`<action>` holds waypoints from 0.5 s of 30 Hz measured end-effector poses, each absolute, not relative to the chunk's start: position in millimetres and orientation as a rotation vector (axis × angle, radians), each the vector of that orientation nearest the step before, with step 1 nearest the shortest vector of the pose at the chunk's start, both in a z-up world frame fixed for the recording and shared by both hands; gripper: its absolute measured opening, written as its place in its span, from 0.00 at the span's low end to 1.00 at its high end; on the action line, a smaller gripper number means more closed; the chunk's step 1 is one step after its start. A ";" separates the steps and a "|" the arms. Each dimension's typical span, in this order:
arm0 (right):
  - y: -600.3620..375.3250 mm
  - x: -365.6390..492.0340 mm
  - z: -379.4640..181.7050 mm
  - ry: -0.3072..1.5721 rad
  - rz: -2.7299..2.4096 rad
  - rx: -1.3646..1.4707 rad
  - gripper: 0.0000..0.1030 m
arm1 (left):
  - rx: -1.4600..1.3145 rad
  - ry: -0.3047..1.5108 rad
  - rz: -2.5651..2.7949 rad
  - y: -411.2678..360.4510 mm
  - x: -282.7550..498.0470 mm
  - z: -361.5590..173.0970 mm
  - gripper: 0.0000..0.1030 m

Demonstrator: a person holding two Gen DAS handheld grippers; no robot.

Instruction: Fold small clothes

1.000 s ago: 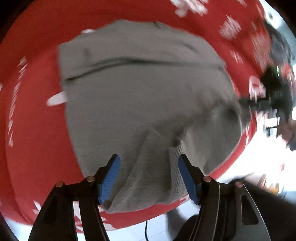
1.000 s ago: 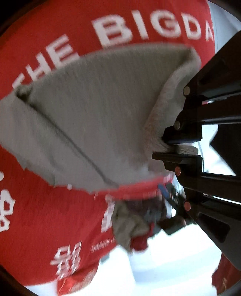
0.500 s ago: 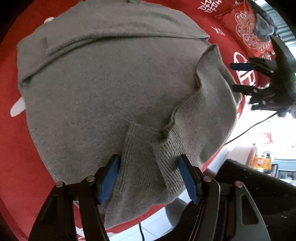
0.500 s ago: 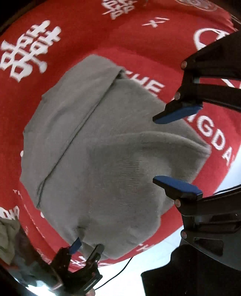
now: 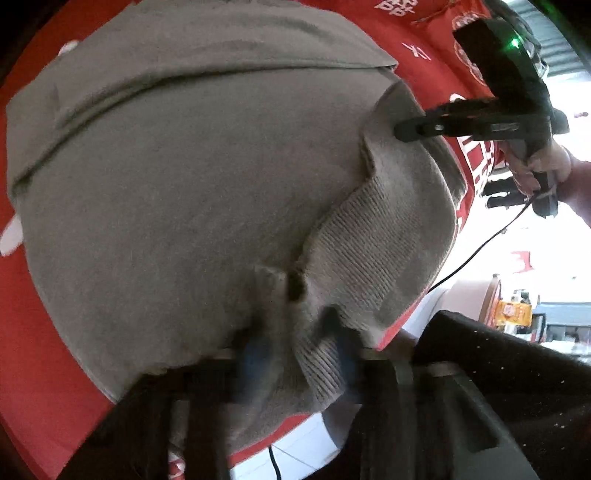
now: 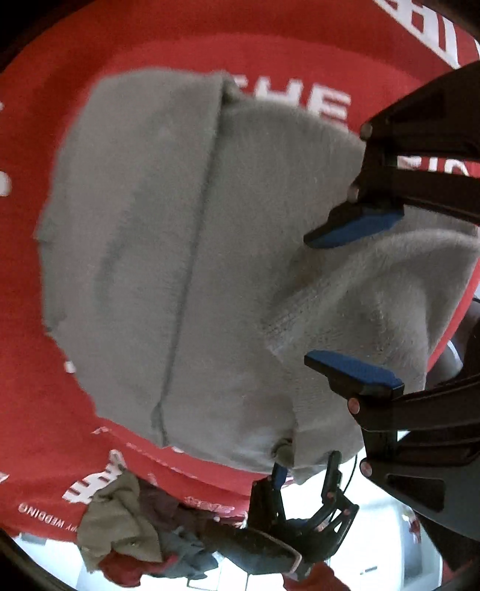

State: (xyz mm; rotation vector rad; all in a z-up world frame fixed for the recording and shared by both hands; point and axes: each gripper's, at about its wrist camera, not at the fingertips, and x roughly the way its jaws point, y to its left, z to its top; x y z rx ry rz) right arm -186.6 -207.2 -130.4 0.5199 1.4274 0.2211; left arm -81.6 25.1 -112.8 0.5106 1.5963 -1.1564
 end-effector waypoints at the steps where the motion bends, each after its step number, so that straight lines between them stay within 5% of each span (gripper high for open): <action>1: -204.0 -184.0 -131.9 1.433 0.218 0.517 0.07 | 0.494 1.594 -1.153 27.6 -81.0 -111.5 0.19; 4: -206.2 -192.6 -114.9 1.353 0.203 0.583 0.06 | 0.465 1.568 -1.133 35.8 -82.8 -99.6 0.12; 15: -241.9 -209.2 -80.1 1.203 0.131 0.890 0.06 | 0.190 1.490 -0.976 71.4 -50.9 -60.6 0.12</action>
